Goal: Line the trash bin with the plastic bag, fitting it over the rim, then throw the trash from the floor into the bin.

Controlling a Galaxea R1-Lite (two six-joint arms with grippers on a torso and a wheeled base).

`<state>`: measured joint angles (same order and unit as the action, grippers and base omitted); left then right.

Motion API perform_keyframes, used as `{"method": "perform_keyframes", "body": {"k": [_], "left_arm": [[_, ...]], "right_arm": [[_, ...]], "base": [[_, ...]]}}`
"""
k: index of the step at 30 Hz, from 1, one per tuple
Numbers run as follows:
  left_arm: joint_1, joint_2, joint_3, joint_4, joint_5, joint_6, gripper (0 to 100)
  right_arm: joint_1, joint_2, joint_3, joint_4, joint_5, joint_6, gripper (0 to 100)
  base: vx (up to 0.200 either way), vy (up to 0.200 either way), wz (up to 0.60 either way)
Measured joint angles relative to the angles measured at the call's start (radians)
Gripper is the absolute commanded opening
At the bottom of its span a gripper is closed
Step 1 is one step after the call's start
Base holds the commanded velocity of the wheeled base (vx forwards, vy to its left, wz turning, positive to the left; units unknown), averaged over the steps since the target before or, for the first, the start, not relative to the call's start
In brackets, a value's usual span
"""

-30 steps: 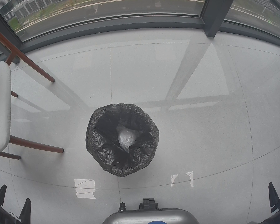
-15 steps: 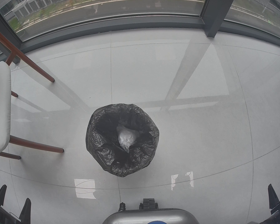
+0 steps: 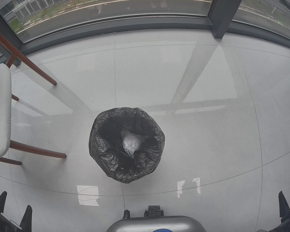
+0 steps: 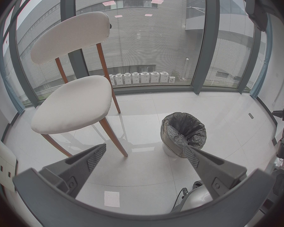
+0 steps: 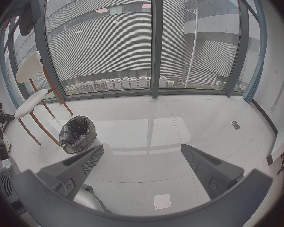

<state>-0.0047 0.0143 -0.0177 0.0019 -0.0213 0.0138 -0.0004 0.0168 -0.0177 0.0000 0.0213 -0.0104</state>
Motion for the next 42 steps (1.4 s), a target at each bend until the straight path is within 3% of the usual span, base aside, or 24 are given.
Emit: {"method": "perform_keyframes", "body": {"k": [42], "left_arm": [[0.000, 0.001, 0.000, 0.000, 0.000, 0.000, 100]], "right_arm": [[0.000, -0.001, 0.000, 0.002, 0.000, 0.000, 100]], "base": [[0.000, 0.000, 0.00]]}}
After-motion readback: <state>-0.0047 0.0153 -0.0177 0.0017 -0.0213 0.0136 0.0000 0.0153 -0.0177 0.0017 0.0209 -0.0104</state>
